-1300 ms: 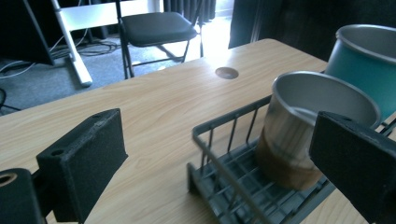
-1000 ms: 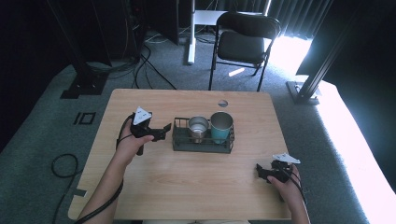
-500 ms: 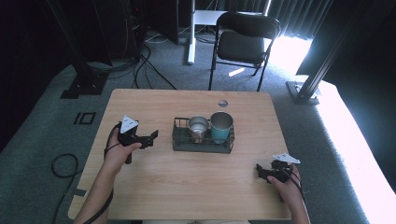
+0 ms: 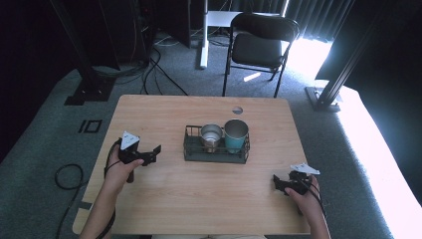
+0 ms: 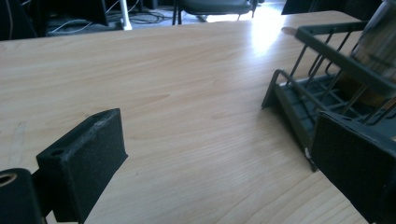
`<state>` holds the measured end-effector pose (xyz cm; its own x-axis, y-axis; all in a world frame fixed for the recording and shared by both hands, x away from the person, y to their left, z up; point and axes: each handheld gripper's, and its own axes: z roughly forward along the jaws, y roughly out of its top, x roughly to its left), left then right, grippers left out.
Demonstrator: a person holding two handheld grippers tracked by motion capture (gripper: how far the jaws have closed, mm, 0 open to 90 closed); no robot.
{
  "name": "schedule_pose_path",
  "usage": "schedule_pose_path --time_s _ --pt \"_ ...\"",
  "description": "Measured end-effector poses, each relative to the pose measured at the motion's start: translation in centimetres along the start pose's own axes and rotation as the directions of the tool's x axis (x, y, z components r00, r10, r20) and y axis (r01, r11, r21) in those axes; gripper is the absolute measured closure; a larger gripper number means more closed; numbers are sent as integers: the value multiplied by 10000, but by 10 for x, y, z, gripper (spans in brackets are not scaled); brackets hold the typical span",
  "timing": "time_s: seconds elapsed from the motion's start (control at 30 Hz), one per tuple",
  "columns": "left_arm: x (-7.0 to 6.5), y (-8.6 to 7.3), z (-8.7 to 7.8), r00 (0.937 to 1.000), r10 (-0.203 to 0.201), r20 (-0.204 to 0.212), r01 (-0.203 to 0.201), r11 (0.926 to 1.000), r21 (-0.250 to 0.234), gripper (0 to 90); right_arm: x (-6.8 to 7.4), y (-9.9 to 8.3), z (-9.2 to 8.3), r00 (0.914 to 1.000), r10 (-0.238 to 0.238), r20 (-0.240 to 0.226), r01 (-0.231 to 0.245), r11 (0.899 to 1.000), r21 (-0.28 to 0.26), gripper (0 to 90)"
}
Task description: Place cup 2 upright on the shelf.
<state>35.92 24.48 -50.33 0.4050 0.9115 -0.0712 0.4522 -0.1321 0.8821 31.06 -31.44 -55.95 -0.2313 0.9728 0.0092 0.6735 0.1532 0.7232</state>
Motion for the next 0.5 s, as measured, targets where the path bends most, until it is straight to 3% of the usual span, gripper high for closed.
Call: schedule_pose_path --time_s 0.1,0.2,0.5 --pt "3 -7 -3 9996 -293 -46 293 9995 74 44 0 0 0 10000 1 0 -1 10000 1 111" --pt "6 -14 -6 9992 -198 -335 205 9996 213 44 0 0 0 10000 -17 2 17 10000 -1 111" --pt "14 -35 -16 9951 -637 -751 674 9966 470 44 0 0 0 10000 -17 1 17 10000 -1 111"
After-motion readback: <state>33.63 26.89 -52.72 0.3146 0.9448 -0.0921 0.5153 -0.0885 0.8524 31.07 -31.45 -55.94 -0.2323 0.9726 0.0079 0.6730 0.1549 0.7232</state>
